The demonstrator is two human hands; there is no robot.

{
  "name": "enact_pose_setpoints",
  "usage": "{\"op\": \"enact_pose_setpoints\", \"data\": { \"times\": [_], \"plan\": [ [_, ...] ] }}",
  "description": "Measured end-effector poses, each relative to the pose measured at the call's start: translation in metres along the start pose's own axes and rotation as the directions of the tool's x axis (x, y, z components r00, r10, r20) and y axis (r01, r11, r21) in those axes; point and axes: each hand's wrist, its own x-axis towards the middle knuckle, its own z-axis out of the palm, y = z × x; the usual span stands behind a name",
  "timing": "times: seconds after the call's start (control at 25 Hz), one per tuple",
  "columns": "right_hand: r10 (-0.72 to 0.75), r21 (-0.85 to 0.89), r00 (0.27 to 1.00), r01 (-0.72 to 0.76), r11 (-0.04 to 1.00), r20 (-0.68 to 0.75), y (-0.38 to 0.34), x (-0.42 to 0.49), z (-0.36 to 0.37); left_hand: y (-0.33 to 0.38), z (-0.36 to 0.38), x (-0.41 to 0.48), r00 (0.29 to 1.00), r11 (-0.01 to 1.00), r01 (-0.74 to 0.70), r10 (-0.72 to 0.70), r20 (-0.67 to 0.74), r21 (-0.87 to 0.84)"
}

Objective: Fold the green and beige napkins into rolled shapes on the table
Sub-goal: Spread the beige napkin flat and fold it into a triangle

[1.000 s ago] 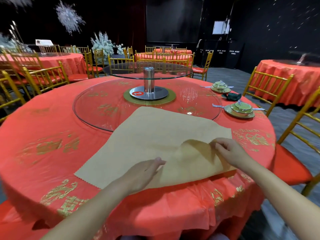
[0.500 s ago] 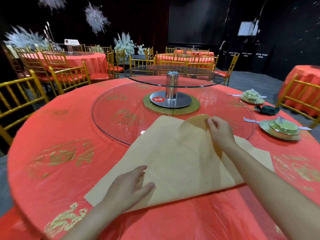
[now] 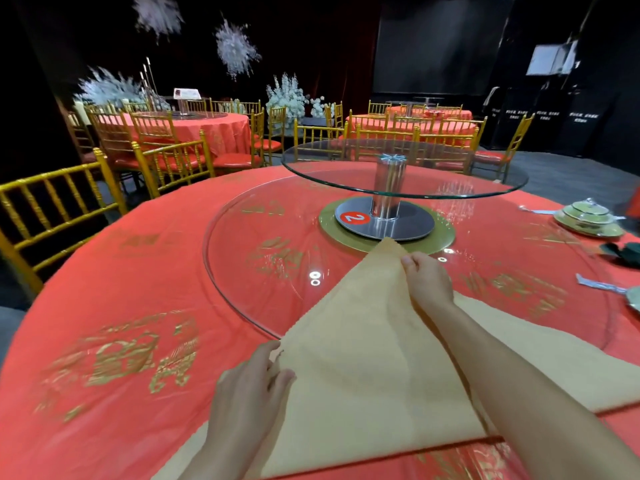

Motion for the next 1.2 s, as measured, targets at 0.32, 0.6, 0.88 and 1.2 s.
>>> {"op": "enact_pose_setpoints", "data": {
  "times": [0.32,0.6,0.88,1.2],
  "plan": [
    [0.054,-0.138,0.997,-0.046,0.989,0.053,0.003,0.017,0.027,-0.006,0.011,-0.005,0.975,0.951,-0.219,0.207,0.078,0.219],
    [0.038,-0.376,0.999,-0.028,0.926,0.019,0.000,0.021,0.038,0.001,0.001,-0.005,0.982,0.955,-0.139,0.100,0.158,0.262],
    [-0.023,-0.429,0.997,0.053,0.902,0.074,-0.008,0.009,0.020,-0.021,0.007,0.002,0.994,0.968,-0.106,0.107,0.009,0.228],
    [-0.338,-0.226,0.935,0.353,0.908,0.104,0.074,-0.134,-0.091,-0.018,0.007,0.005,0.993,0.999,-0.047,0.048,-0.112,0.007]
  ]
}}
